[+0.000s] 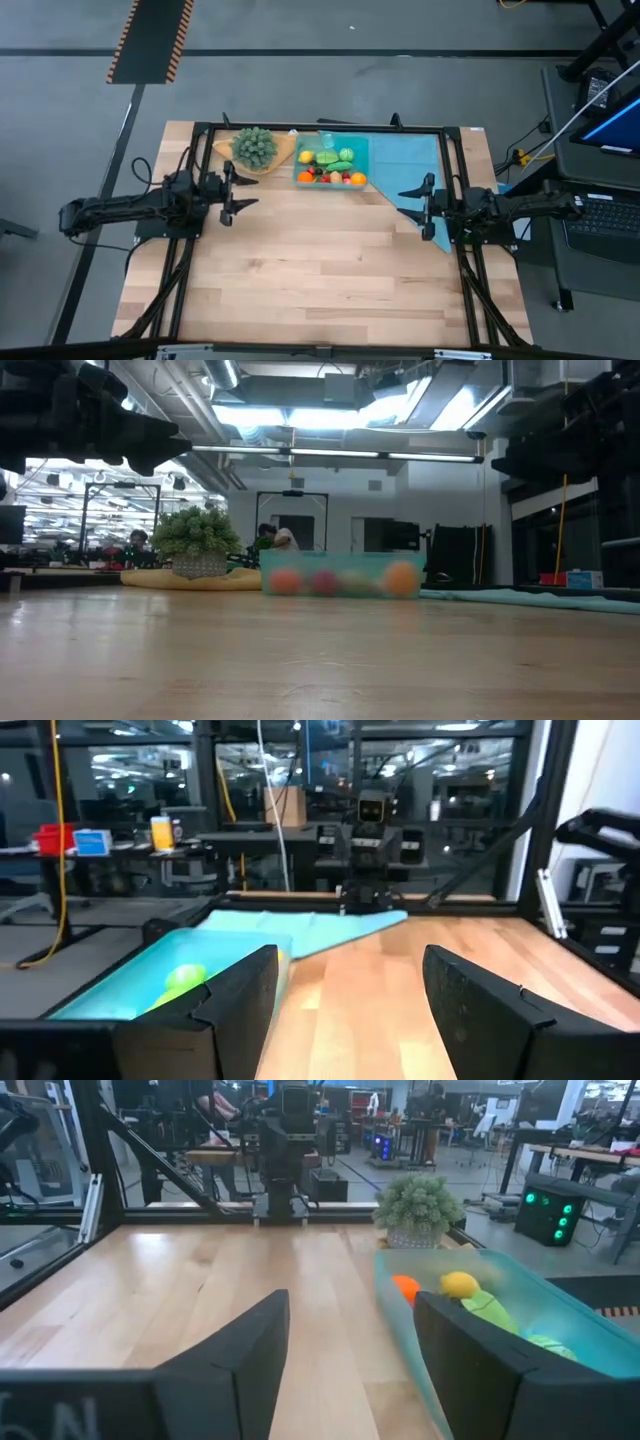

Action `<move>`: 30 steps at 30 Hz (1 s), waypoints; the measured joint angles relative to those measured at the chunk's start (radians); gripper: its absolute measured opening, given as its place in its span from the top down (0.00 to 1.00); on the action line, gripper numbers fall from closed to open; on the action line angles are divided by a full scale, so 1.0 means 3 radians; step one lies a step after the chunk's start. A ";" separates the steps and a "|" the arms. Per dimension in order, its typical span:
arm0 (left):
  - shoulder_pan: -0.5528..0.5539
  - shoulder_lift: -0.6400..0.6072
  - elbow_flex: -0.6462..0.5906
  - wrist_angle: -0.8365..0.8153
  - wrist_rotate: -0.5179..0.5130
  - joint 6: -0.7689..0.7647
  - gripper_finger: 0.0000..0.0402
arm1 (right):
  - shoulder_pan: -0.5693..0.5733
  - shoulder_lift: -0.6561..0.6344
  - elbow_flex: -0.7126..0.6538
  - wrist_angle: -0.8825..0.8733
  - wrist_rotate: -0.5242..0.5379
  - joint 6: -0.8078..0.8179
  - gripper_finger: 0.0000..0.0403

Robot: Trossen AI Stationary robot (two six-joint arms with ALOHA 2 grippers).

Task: Pick and placing Produce into tupperware
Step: Return to Home Position

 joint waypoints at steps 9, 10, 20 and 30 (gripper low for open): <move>-0.0310 0.0091 0.0000 -0.0026 -0.0365 0.0073 0.40 | 0.0000 0.0016 0.0000 -0.0046 -0.0001 0.0056 0.46; -0.0328 0.0107 0.0000 -0.0041 -0.0381 0.0080 0.40 | 0.0000 0.0016 0.0000 -0.0079 -0.0001 0.0045 0.46; -0.0346 0.0116 0.0000 -0.0354 -0.0602 0.0081 0.40 | -0.0001 0.0016 0.0000 -0.0114 0.0104 -0.0035 0.46; -0.0346 0.0116 0.0000 -0.0342 -0.0595 0.0074 0.40 | -0.0001 0.0016 0.0000 -0.0113 0.0164 -0.0011 0.46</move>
